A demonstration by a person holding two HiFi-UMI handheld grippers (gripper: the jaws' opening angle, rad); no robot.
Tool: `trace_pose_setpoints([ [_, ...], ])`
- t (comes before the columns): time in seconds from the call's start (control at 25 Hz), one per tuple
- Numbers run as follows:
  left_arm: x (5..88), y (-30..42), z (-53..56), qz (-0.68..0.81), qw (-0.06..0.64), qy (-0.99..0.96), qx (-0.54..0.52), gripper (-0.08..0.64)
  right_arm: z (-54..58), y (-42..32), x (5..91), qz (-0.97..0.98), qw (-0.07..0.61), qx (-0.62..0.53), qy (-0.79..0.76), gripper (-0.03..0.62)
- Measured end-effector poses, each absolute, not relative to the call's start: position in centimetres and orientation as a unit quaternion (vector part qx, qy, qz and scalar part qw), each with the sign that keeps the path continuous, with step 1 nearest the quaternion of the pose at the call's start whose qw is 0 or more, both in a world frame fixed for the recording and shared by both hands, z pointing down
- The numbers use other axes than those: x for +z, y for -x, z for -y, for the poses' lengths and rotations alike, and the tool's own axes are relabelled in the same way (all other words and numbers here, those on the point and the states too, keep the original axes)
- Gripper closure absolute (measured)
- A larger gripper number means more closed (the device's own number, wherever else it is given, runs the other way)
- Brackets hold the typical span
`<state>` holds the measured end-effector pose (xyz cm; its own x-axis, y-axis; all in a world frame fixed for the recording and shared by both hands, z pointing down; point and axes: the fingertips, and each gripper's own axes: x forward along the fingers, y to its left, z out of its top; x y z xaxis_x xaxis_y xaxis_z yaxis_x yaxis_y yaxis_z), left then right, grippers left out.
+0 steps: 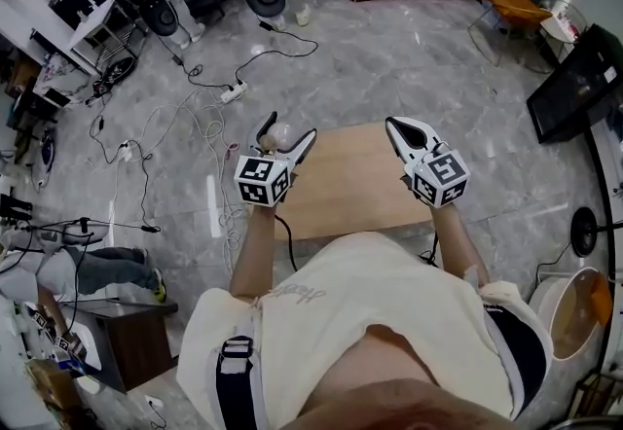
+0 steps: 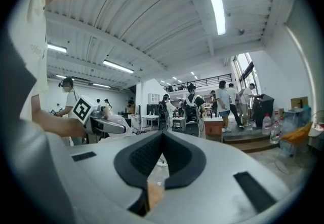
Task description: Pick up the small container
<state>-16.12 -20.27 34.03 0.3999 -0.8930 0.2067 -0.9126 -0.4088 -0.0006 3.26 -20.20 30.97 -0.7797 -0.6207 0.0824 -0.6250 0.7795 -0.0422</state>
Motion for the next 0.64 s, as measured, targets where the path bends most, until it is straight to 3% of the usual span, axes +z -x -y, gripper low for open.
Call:
trace_pose_setpoints([
  [0.64, 33.5, 16.8, 19.3, 0.548, 0.054, -0.831, 0.084, 0.138, 19.4, -2.8, 30.3, 0.946, 0.028, 0.026, -0.323, 0.594],
])
